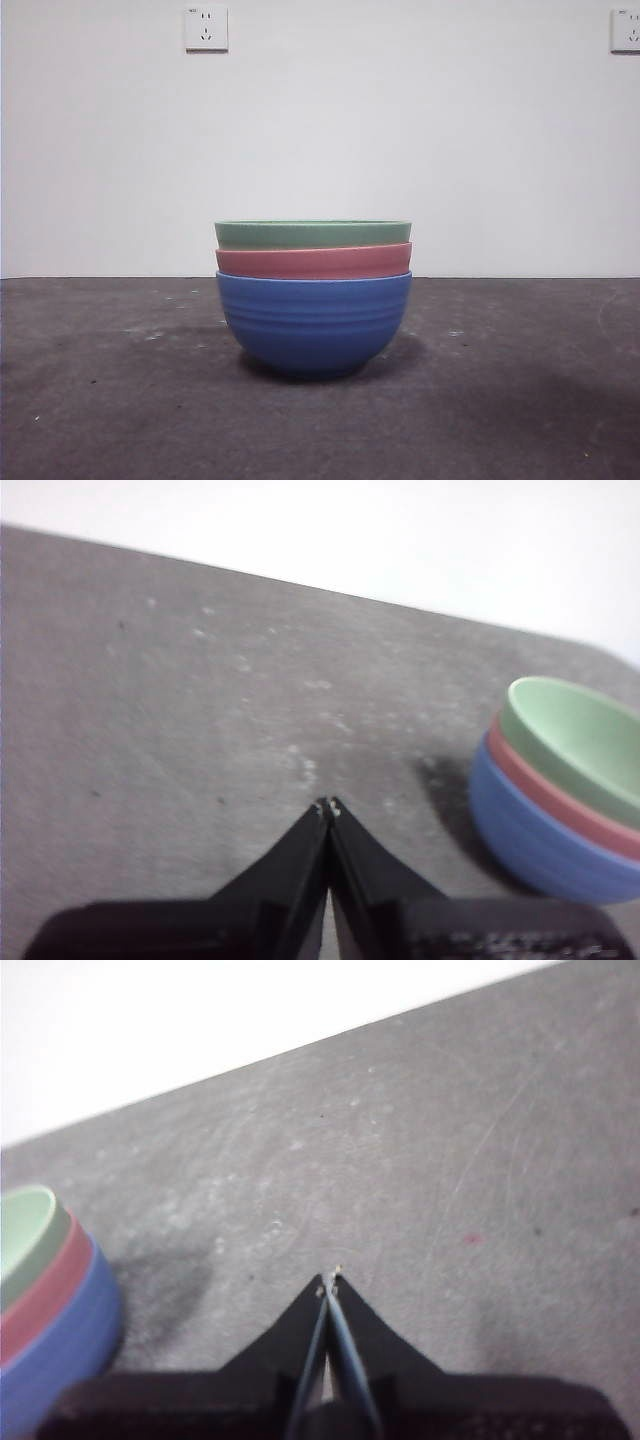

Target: Pick up the green bowl on the top,put the green bowl on the left,pick up the red bowl in the middle,put the red bowl on the right

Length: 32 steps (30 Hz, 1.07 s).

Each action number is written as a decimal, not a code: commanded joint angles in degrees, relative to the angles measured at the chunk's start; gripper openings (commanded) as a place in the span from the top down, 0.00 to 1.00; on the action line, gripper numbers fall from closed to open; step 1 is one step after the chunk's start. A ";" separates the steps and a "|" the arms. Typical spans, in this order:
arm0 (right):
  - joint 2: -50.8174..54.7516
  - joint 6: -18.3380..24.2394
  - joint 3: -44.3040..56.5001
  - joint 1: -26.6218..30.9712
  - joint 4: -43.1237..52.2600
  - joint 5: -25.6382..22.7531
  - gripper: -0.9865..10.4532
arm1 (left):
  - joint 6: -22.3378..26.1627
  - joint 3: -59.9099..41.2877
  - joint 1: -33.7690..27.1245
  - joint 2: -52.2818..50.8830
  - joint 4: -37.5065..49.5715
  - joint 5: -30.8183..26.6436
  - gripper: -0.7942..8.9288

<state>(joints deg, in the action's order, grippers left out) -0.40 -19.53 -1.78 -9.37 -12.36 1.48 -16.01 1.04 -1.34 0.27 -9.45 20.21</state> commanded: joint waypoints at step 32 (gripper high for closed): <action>-30.42 4.63 -35.15 -0.09 -16.79 13.22 0.90 | -1.27 32.52 0.07 33.73 -9.29 14.21 0.91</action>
<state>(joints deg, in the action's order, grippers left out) -30.24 -17.28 -36.34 -9.37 -28.99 14.09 -19.29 33.17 -1.34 33.04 -18.50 33.39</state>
